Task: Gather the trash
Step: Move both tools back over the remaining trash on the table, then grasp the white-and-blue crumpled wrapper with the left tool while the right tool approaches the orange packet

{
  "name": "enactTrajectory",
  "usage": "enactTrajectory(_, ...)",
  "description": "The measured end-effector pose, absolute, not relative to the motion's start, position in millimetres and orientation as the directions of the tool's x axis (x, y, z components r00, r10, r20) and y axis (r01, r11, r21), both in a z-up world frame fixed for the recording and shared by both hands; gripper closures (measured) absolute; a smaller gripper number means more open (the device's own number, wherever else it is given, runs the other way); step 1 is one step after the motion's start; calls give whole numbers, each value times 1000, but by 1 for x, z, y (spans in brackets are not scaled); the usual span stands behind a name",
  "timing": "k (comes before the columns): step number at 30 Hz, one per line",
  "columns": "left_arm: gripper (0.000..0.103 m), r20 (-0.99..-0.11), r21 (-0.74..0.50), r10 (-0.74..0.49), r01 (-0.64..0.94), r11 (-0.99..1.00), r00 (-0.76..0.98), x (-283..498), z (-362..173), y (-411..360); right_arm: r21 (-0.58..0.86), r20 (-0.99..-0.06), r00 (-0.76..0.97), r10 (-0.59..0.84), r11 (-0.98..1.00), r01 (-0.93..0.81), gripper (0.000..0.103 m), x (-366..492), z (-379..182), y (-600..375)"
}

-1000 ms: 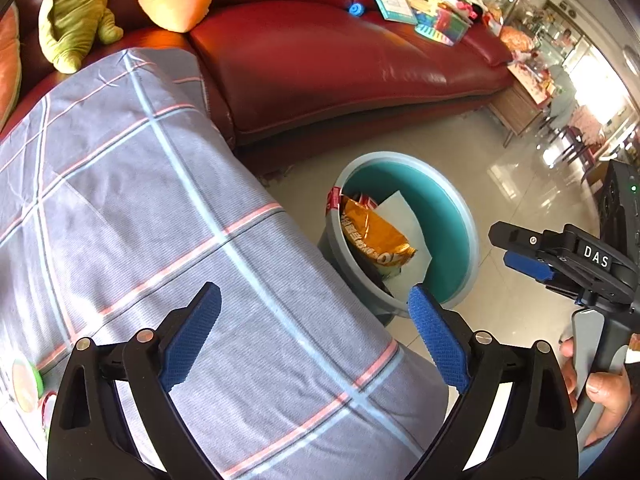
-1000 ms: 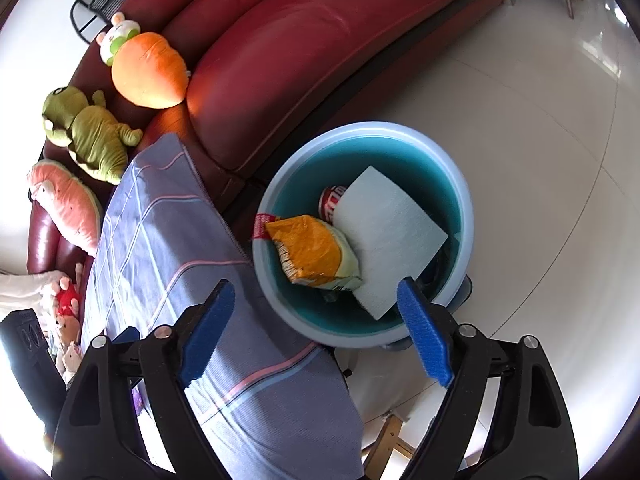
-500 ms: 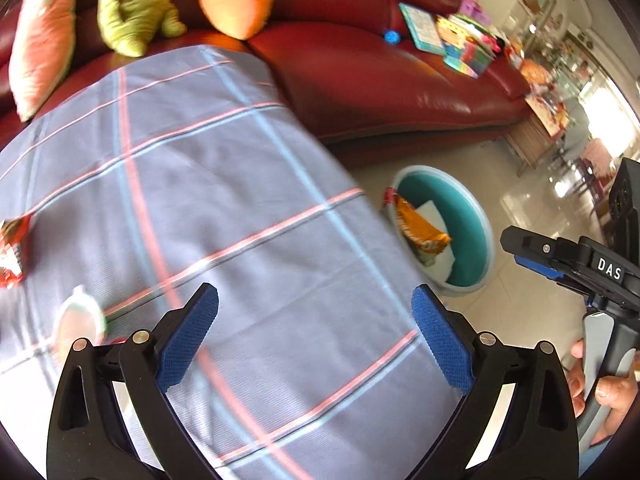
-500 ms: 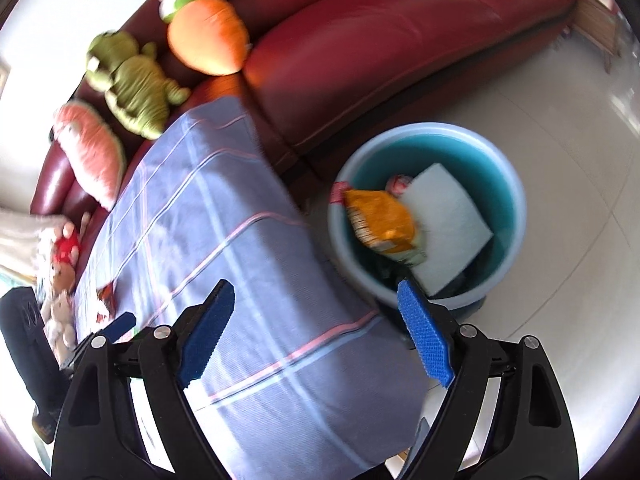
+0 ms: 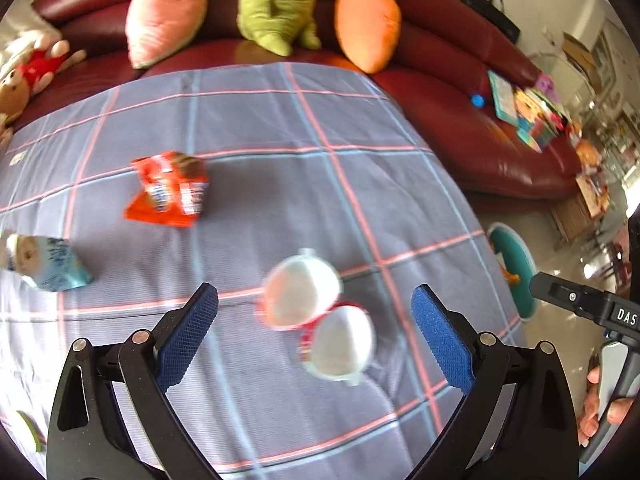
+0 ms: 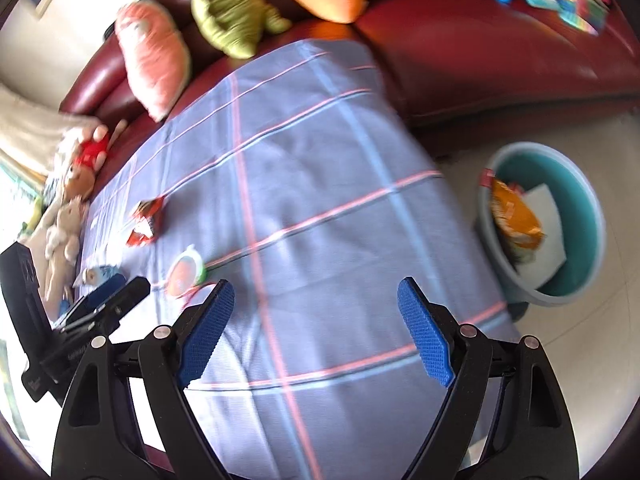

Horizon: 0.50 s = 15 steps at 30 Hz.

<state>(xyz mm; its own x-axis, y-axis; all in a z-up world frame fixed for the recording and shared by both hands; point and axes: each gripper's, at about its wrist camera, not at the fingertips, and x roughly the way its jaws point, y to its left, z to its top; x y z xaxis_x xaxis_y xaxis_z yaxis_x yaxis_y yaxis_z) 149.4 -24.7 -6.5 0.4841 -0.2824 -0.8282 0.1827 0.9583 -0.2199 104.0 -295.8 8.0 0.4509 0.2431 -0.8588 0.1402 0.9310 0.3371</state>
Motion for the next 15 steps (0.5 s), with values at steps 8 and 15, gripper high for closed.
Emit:
enactTrajectory(8,5,-830,-233,-237,73,970,506,140,-12,58,315,-877,394,275,948,39,23,125,8,-219)
enactTrajectory(15,5,-841,-232,-196,-9,973,505,134,-23,110,304,-888,351,298,952,-39,23,141,4,-165)
